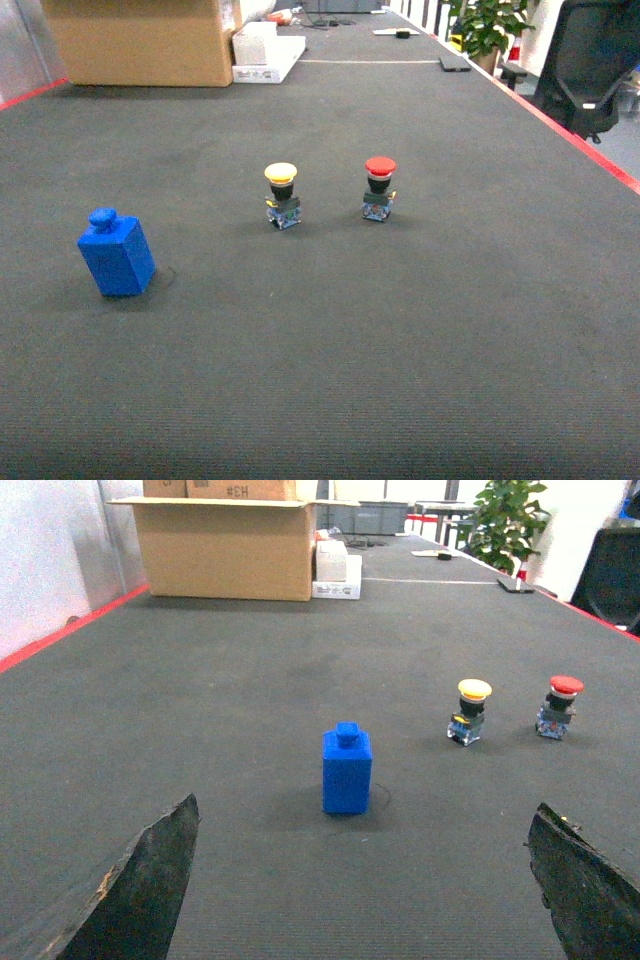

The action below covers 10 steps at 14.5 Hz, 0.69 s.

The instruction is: Pick blue part to blue bin on bottom shelf

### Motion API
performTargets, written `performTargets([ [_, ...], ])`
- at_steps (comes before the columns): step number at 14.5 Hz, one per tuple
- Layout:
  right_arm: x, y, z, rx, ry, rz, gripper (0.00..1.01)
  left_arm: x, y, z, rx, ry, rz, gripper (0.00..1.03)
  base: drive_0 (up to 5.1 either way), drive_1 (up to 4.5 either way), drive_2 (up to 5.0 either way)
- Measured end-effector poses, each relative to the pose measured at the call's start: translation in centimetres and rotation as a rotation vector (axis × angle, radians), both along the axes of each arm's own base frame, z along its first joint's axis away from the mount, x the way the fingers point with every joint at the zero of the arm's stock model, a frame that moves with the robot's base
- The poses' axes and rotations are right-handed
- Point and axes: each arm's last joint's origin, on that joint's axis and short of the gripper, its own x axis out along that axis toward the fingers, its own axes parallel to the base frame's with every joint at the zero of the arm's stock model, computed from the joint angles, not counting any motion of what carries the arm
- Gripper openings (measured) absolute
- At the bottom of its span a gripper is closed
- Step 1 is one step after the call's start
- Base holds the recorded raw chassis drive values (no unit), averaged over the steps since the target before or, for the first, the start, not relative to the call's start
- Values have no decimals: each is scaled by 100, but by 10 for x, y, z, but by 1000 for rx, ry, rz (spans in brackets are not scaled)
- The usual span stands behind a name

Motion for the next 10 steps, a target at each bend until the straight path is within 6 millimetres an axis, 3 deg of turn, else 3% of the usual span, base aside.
performTargets([
  [7, 0, 0, 0, 0, 1, 0, 98, 0, 0, -2, -16, 60, 28, 98, 0, 0, 0],
  [8, 0, 0, 0, 1, 2, -1, 98, 6, -1, -4, -58, 206, 132, 98, 0, 0, 0],
  [10, 0, 0, 0, 0, 2, 0, 98, 42, -1, -11, -55, 259, 143, 98, 0, 0, 0],
])
